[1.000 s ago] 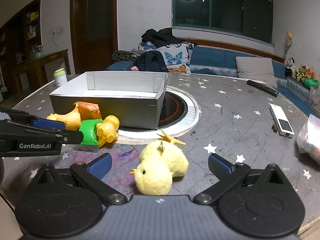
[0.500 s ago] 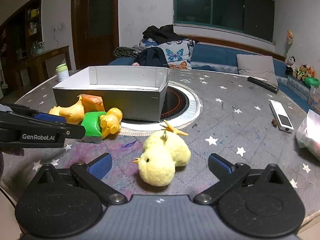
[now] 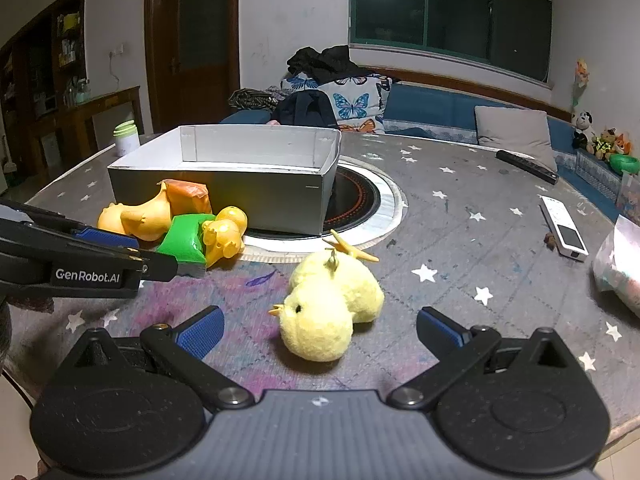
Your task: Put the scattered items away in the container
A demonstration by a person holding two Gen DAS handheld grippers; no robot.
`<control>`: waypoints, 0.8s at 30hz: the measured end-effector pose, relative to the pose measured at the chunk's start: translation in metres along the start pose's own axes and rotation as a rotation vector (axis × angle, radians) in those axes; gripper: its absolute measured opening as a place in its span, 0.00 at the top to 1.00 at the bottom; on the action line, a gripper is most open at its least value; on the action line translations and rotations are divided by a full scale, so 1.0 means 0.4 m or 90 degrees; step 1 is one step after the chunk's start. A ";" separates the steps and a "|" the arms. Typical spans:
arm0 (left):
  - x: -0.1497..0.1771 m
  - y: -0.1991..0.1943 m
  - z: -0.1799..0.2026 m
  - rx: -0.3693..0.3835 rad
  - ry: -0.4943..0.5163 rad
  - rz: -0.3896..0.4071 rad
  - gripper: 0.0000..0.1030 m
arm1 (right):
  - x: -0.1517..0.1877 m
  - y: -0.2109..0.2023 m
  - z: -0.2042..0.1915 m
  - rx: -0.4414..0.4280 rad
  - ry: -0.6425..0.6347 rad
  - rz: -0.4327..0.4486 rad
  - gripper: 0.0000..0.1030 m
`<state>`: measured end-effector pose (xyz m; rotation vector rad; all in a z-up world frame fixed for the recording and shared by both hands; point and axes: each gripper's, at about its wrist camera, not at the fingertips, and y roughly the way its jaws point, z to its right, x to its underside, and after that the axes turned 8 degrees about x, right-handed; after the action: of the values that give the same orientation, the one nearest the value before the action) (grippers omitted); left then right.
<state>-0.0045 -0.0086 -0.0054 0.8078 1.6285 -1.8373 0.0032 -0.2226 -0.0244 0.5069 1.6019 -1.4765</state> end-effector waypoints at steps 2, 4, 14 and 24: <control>-0.001 0.004 -0.001 0.000 -0.001 -0.004 0.58 | -0.001 0.001 0.000 -0.001 0.000 -0.001 0.00; -0.001 0.007 -0.002 0.001 -0.001 -0.006 0.58 | -0.001 0.005 -0.001 0.001 -0.001 -0.005 0.00; -0.003 0.024 -0.002 0.003 -0.003 -0.019 0.58 | -0.002 0.019 0.000 0.005 0.001 -0.016 0.00; -0.004 0.036 -0.001 0.004 -0.002 -0.028 0.58 | -0.001 0.029 -0.001 0.003 0.002 -0.022 0.00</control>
<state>0.0073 -0.0098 -0.0139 0.7779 1.6512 -1.8740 0.0125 -0.2197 -0.0309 0.4867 1.6181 -1.5054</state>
